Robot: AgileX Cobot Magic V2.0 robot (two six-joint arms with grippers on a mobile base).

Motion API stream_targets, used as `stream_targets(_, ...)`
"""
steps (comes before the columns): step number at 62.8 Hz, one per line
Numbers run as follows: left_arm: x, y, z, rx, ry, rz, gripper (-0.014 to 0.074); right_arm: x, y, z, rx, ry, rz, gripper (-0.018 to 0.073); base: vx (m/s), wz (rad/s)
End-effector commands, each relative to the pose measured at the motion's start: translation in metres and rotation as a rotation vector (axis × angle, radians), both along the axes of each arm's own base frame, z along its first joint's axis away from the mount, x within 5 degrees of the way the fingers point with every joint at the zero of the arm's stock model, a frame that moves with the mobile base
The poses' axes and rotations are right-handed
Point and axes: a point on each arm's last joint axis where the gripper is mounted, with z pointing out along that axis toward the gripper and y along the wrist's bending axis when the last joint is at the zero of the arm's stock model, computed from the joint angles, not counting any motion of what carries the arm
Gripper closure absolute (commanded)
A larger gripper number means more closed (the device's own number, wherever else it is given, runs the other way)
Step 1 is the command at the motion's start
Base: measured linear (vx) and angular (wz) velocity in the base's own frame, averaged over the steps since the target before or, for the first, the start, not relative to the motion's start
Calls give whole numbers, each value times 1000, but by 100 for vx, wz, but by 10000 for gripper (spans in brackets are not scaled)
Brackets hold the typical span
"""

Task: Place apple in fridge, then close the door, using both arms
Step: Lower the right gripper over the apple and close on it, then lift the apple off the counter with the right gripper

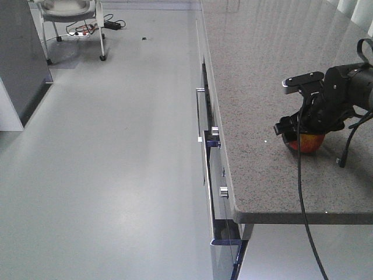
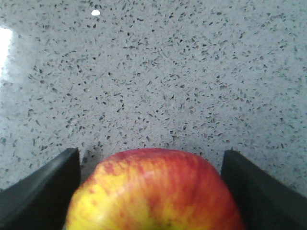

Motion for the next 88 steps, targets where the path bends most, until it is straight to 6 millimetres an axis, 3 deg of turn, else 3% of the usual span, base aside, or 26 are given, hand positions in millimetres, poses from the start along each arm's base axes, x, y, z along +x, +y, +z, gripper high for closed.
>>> stream_targets(1,2,0,-2,-12,-26,-1,603,1,-4,36,-14,-123,7,55,0,0)
stream_targets(11,2,0,-2,-12,-26,-1,603,-1,-4,36,-7,-104,-6,167,0,0)
stream_targets(18,2,0,-2,-12,-26,-1,603,-5,-3,47,11,-122,-13,210,0,0)
stream_targets(42,2,0,-2,-12,-26,-1,603,-46,11,128,199,-279,1,209,0,0)
stream_targets(54,2,0,-2,-12,-26,-1,603,-91,33,138,253,-329,89,209,0,0)
stream_targets(71,2,0,-2,-12,-26,-1,603,-175,75,127,300,-355,234,209,0,0)
stream_targets(88,2,0,-2,-12,-26,-1,603,-258,88,125,400,-378,331,209,0,0)
